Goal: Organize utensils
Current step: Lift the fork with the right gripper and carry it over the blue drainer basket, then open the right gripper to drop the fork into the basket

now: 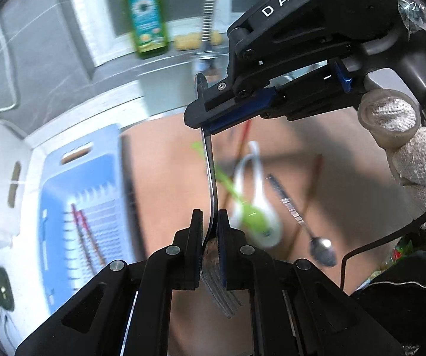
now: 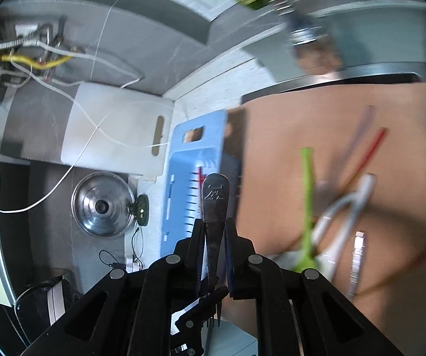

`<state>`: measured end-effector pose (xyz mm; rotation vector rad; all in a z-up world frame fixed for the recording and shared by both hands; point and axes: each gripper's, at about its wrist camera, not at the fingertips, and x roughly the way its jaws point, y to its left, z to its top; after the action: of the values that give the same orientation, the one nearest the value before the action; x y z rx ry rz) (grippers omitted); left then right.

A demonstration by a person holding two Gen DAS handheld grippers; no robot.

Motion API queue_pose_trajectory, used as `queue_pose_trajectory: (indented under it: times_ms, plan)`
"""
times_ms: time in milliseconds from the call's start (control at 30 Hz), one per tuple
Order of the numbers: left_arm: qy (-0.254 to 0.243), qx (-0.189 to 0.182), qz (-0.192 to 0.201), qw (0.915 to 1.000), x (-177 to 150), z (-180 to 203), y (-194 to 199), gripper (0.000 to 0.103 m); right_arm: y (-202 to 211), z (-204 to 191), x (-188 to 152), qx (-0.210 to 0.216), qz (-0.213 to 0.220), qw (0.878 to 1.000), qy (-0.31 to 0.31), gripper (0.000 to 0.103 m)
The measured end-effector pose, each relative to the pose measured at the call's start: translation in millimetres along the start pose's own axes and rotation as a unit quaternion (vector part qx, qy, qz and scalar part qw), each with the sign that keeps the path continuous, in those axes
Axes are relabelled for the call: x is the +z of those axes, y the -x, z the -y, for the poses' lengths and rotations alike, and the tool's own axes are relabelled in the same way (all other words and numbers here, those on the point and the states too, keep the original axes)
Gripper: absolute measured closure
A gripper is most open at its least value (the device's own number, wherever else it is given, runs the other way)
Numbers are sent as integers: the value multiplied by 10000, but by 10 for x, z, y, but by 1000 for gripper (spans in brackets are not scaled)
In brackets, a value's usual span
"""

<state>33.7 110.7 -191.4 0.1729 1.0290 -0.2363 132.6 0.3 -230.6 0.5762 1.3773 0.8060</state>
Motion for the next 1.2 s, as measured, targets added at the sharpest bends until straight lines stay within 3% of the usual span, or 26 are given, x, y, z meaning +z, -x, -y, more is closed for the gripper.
queue_pose_trajectory:
  times_ms: [400, 567, 800, 1200]
  plan:
    - [616, 244, -176, 9976, -360, -802, -36, 95, -1068, -567, 60, 10, -558, 9982, 221, 92]
    - [1039, 53, -321, 9941, -534, -1164, -203, 95, -1521, -636, 121, -210, -781, 9963, 288, 92]
    - [1268, -104, -546, 9904, -656, -1385, -476, 95, -2034, -622, 137, -797, -1023, 9906, 441, 92]
    - [1361, -94, -718, 9880, -742, -1466, -609, 95, -2413, -556, 238, -1157, -1121, 9860, 437, 92]
